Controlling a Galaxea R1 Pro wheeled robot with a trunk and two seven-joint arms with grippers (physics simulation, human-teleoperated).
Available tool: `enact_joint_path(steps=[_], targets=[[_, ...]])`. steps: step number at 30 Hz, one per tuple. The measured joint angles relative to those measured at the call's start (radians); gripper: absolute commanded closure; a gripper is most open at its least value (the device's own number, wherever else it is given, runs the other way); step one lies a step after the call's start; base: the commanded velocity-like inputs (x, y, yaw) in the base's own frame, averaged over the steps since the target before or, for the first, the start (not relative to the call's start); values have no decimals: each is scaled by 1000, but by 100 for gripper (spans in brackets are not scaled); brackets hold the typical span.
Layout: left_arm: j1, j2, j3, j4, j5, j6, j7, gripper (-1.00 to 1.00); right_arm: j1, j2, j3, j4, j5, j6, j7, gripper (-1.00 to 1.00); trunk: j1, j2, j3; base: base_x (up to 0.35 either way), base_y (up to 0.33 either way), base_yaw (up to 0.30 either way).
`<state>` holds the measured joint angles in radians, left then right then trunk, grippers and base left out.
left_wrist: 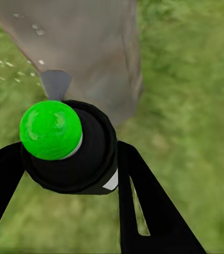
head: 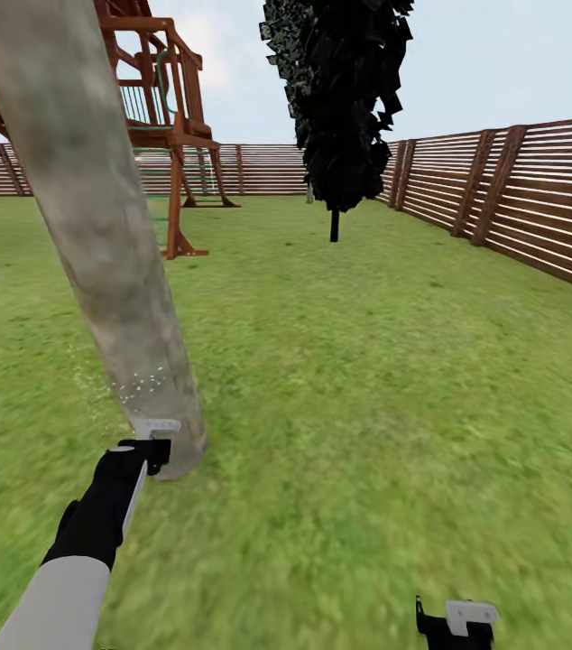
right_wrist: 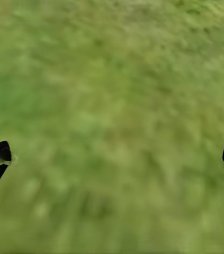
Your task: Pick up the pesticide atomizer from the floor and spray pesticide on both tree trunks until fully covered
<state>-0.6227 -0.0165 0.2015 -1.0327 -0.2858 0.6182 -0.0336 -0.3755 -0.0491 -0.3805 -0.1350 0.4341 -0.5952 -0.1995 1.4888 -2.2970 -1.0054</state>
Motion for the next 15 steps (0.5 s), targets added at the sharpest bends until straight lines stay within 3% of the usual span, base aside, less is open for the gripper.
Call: enact_joint_path(steps=[2,4,8,10,12,15], targets=[[-1,-12,-15,0,-3,0,0,100,0,0,0,0,0,0,0,-100,0,0,0,138,-271,277],[-1,-6,-15,0,-5,0,0,100,0,0,0,0,0,0,0,-100,0,0,0,138,-271,278],[3,31,14,13,-3,-1,1,100,0,0,0,0,0,0,0,-100,0,0,0,138,-271,278],[2,16,8,37,4,-1,1,100,0,0,0,0,0,0,0,-100,0,0,0,139,-271,278],[-1,-13,-23,50,5,-2,2,100,0,0,0,0,0,0,0,-100,0,0,0,141,-271,120],[-1,-7,-23,78,-5,-1,3,100,0,0,0,0,0,0,0,-100,0,0,0,142,-271,17]])
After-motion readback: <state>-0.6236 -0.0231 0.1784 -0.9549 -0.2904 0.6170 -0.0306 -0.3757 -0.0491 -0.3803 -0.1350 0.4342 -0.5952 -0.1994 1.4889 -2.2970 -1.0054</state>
